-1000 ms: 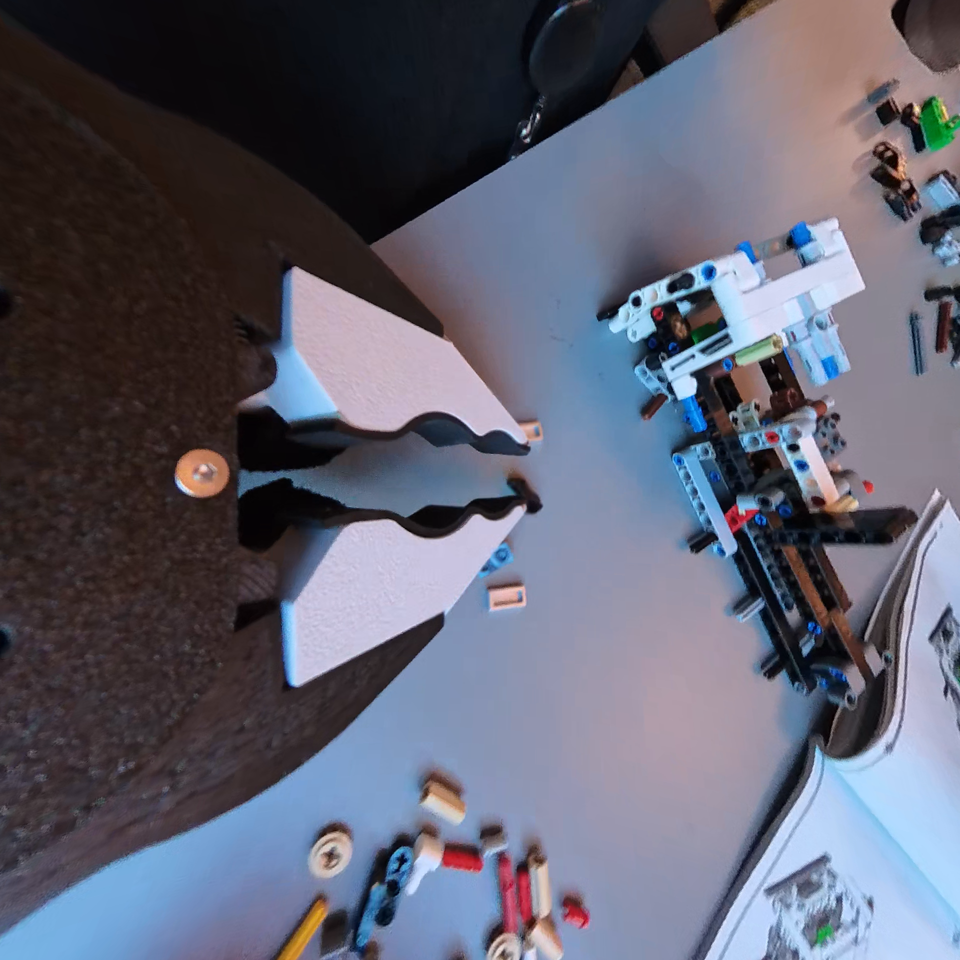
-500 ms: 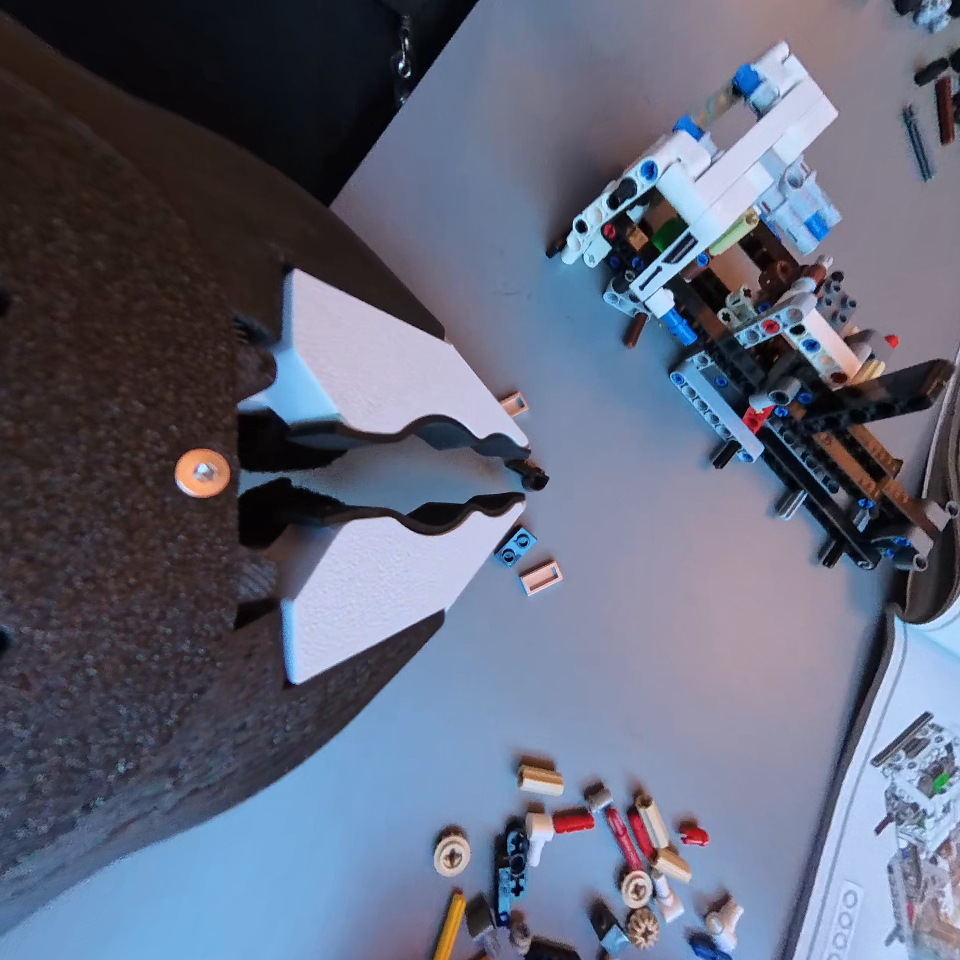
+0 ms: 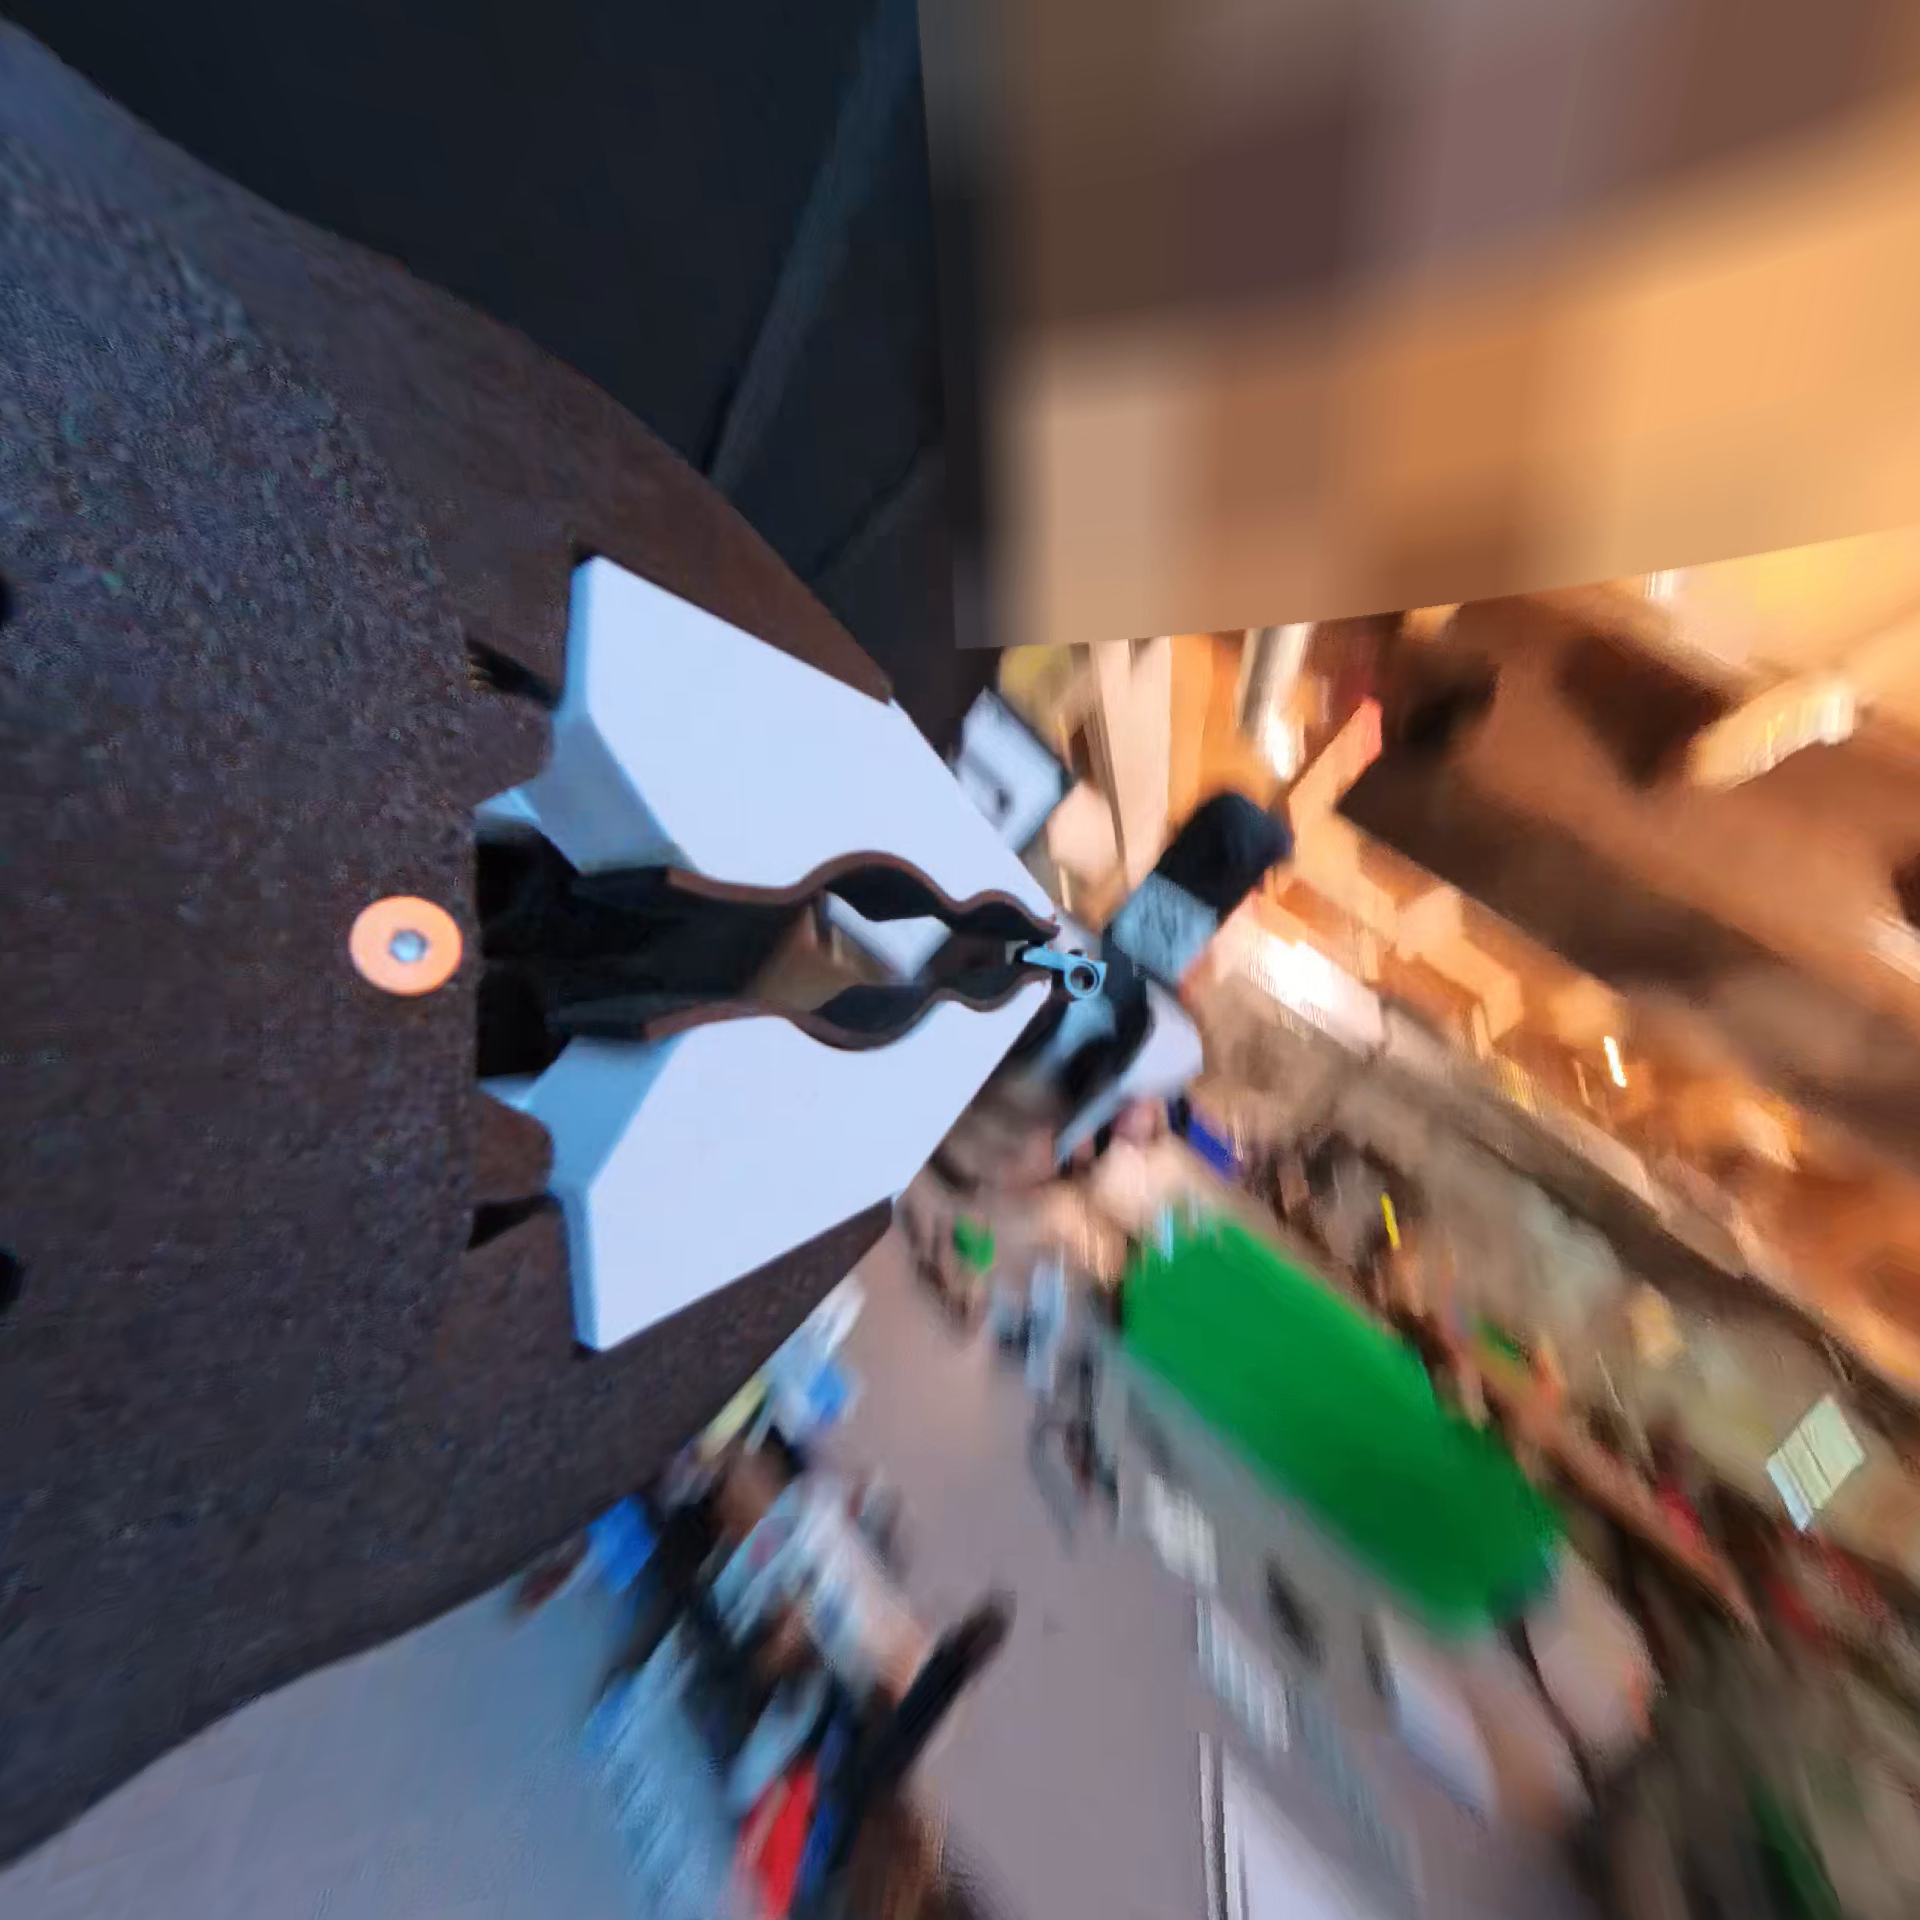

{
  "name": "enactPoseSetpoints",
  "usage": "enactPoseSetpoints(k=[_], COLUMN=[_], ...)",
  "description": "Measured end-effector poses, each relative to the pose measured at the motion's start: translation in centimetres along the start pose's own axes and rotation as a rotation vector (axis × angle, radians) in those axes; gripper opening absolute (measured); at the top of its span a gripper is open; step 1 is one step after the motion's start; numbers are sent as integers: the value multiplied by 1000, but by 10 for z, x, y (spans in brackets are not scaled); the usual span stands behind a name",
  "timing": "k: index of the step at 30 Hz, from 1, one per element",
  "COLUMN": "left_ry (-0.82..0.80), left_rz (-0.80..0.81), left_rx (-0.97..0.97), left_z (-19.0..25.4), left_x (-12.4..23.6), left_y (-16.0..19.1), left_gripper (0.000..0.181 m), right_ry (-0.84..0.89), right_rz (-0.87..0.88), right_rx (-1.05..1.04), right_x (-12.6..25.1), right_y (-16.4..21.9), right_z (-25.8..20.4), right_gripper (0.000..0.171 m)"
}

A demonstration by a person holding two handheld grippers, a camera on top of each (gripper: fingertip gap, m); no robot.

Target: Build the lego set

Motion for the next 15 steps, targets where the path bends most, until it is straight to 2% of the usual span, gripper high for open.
enactPoseSetpoints(k=[1,5,8,12,15], left_ry=[58,206,297,342,360], left_rz=[52,173,208,284,314], left_rx=[1,-25,-8,28,54], left_z=[2,5,9,7,7], left_x=[-1,-4,-1,5,6], left_y=[-12,-43,-51,-56,-56], left_gripper=[28,27,24,8,8], right_ry=[-134,-438,-525,-646,-691], right_rz=[-24,-158,-198,-192,-175], right_rx=[-36,-143,-164,-198,-219], right_x=[-9,-42,-55,-59,-60], right_y=[-6,-11,-13,-16,-16], right_z=[-8,-23,-28,-35,-34], right_gripper=[4,3,3,3,3])
Point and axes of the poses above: each gripper's, where its closed fingertips meet, x back along the fingers, y out of its underside, z = x × y across the jaws, the point moved 2 cm from there along x, back along the fingers, and after that the axes turned 9 degrees about -z, right-handed, at the moved point
